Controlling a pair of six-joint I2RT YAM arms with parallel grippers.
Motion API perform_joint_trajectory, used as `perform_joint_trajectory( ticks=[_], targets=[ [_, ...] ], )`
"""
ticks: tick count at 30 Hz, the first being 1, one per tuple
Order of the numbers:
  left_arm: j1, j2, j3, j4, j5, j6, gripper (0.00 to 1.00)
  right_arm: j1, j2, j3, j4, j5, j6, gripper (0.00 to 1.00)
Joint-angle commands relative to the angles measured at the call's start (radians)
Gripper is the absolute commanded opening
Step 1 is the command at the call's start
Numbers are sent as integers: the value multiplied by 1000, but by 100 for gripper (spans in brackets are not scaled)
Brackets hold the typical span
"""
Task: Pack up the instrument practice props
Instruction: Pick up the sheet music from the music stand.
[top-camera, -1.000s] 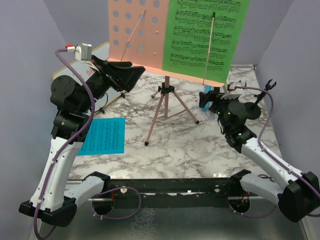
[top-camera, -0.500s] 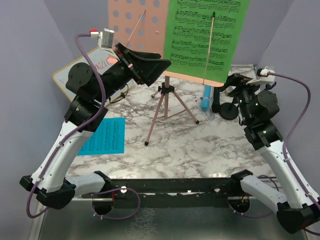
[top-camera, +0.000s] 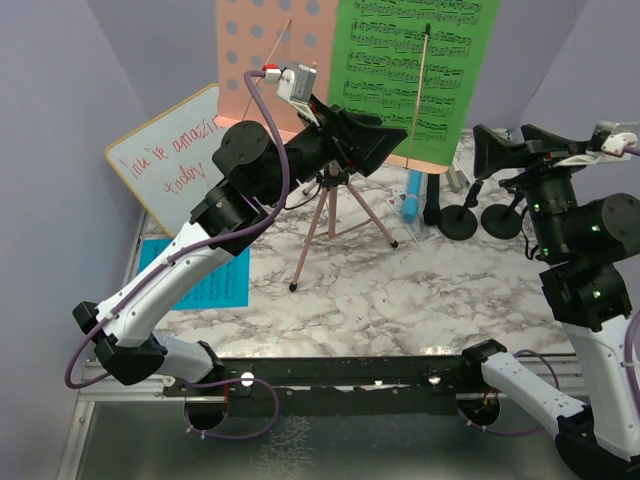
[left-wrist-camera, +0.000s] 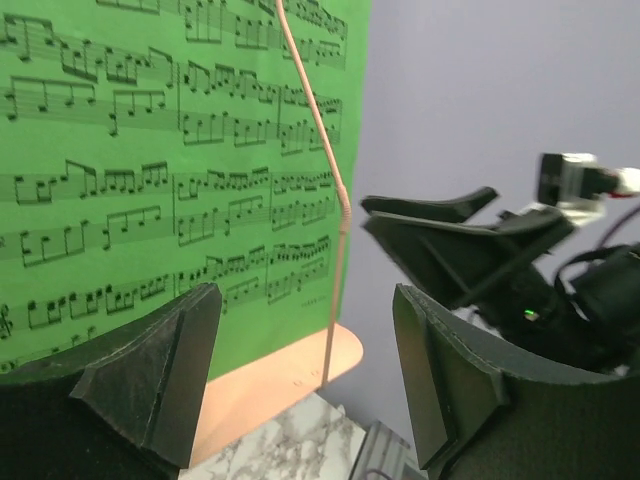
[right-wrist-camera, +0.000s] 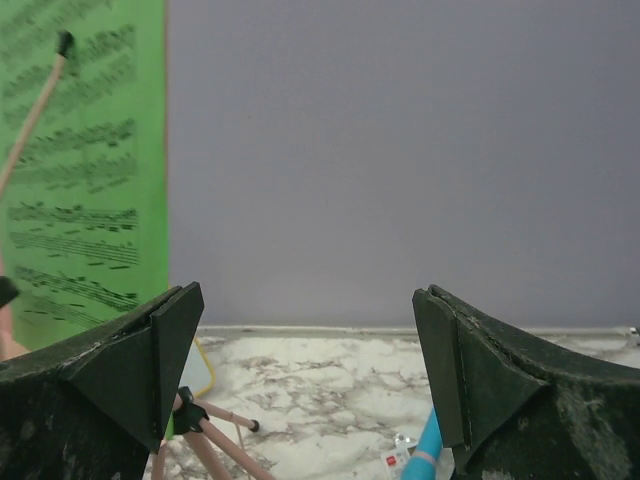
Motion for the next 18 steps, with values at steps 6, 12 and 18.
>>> perform_joint_trajectory(
  ticks=[6,12,18],
  targets=[
    [-22,108,137,121,-47,-9,72,-4,37,194,-120,-250,-37,95],
    [-27,173,200,135,-62,0,71,-3,125,278,-120,-359,-19,95],
    [-27,228,251,140,-63,6,70,-4,202,335,-108,-382,-15,95]
  ],
)
